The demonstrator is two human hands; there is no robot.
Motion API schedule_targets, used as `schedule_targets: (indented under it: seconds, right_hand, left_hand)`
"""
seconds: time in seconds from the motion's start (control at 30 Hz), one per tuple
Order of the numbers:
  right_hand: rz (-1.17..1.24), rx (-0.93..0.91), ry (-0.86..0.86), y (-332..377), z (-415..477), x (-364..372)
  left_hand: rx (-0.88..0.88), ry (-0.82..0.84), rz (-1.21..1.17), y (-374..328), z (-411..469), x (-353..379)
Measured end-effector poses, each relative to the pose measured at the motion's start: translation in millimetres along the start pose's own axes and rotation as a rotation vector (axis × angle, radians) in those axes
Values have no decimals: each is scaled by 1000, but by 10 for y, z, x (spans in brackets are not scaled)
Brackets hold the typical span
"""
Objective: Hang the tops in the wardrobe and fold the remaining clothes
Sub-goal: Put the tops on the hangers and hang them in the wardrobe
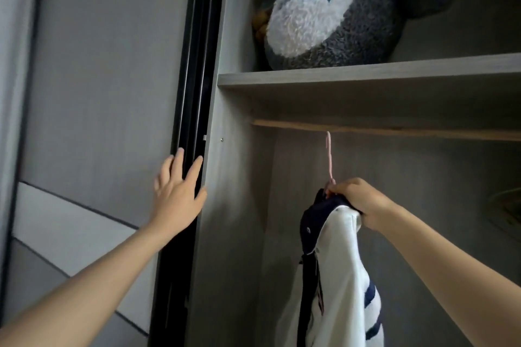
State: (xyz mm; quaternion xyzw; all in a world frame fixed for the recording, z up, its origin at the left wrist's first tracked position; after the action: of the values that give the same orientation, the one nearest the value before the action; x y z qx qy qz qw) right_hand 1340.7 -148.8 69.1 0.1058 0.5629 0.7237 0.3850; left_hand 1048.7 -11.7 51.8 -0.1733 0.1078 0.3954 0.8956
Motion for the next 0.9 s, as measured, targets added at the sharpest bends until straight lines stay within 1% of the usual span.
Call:
schedule_targets:
  seconds: [0.07,0.2,0.4,0.5,0.57,0.63,0.77,0.9]
  right_hand:
    - [-27,-54,-42,152,203,155]
    - [-80,-108,-120,388,612,407]
    - [-160,-184,-257,746,1280,709]
    - [-260,-211,-240,834,1564,1006]
    - [-371,-230,-217,843,1631,1195]
    - [-429,-245,-198,822,1681,1362]
    - [-459,-212,-162,719,1818,1623]
    - [-438,-174,-163,569,1928,1850]
  left_hand:
    - [79,-88,21,87,323,121]
    - [128,-184,16,397,711,341]
    - [223,-311,-181,532,734,431]
    - [256,-319,-269,632,691,477]
    - [269,-338,-279,641,681,468]
    - [262,-345,-292,645,672,471]
    - [259,-355,-311,652,668,486]
    - [265,-370,-282,644,670,491]
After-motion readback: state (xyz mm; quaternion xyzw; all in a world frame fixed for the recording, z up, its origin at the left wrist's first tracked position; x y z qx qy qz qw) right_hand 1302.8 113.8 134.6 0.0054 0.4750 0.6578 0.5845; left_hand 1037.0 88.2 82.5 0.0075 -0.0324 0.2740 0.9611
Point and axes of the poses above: each hand's wrist, its own z-axis towards the middle knuckle, its own x-axis out of the palm, y = z × x, the point moved 8 cm from there along z, towards the middle knuckle, and after that the axes turned 7 degrees about -y, right-handed, at the moved point
